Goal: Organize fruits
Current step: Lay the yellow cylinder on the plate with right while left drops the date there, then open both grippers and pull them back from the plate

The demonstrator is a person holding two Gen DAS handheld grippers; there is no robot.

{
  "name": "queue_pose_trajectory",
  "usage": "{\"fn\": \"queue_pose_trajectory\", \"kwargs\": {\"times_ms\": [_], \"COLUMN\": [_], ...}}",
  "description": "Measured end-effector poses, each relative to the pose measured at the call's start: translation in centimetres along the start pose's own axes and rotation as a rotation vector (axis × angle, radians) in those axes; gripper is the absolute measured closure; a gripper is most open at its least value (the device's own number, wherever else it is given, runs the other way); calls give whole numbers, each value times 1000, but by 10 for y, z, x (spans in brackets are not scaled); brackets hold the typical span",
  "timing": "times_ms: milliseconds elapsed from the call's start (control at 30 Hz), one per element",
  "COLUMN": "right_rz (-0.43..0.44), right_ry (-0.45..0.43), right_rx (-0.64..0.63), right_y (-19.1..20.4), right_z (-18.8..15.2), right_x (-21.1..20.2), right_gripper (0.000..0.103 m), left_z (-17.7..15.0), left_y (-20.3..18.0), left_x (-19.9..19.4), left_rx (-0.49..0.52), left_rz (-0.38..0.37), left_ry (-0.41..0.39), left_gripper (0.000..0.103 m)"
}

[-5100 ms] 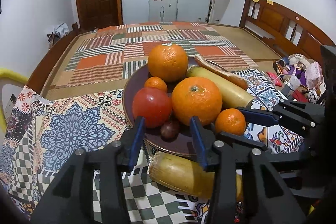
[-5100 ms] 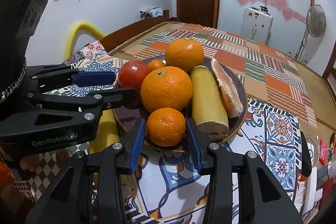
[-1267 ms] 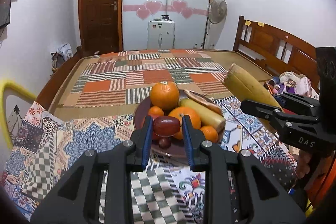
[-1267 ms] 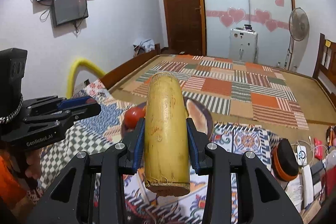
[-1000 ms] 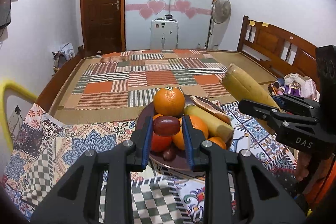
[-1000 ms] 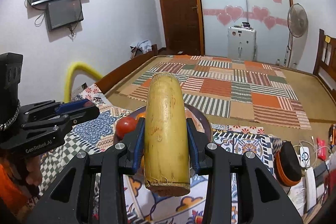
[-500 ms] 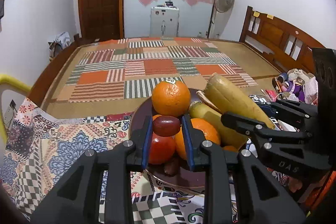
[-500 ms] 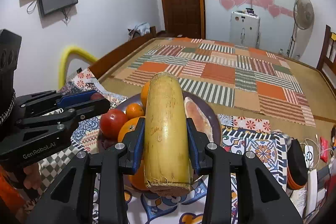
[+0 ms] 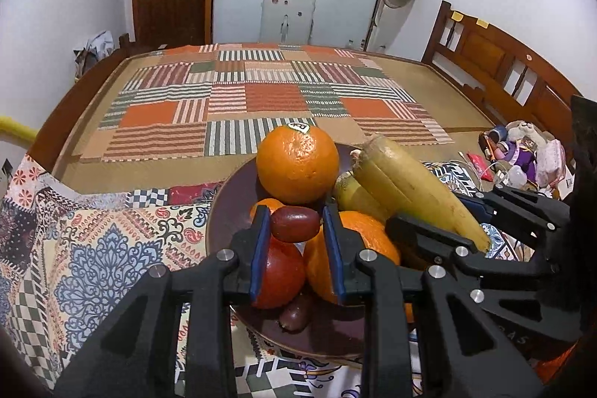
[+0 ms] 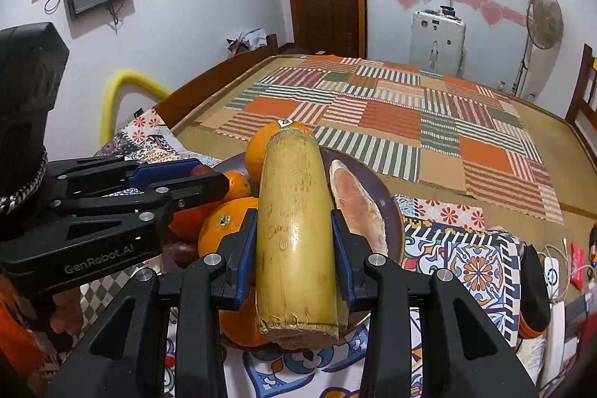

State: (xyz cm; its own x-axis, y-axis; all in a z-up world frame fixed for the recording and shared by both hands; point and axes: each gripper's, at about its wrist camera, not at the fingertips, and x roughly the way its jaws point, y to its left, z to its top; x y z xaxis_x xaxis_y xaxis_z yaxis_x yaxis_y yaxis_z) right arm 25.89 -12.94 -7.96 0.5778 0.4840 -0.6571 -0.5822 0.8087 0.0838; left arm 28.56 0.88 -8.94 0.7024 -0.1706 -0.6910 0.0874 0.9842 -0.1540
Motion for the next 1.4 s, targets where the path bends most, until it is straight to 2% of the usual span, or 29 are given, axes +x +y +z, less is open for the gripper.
{"fn": "queue_pose_trajectory", "kwargs": {"times_ms": [233, 433, 700, 867, 1033, 1200, 1400], "right_rz": [2, 20, 10, -7, -26, -40, -67], "right_ry": [1, 8, -52, -119, -234, -358, -506], "right_rx": [2, 18, 14, 8, -4, -16, -28], "right_y": [2, 0, 6, 13, 28, 48, 73], "right_z": [0, 0, 2, 5, 2, -8, -32], "right_x": [0, -2, -31, -69, -130, -189, -249], "right_gripper": [69, 66, 65, 65, 65, 65, 55], "left_z": [0, -2, -3, -8, -16, -35, -68], "left_y": [-2, 1, -6, -18, -28, -45, -67], "left_x": [0, -9, -49, -96, -153, -222, -292], "left_rx": [-1, -15, 2, 32, 30, 43, 67], "left_rz": [-12, -17, -5, 17, 22, 48, 89], "left_ry": [6, -6, -76, -161, -255, -389, -532], "left_gripper": [66, 65, 65, 65, 65, 65, 65]}}
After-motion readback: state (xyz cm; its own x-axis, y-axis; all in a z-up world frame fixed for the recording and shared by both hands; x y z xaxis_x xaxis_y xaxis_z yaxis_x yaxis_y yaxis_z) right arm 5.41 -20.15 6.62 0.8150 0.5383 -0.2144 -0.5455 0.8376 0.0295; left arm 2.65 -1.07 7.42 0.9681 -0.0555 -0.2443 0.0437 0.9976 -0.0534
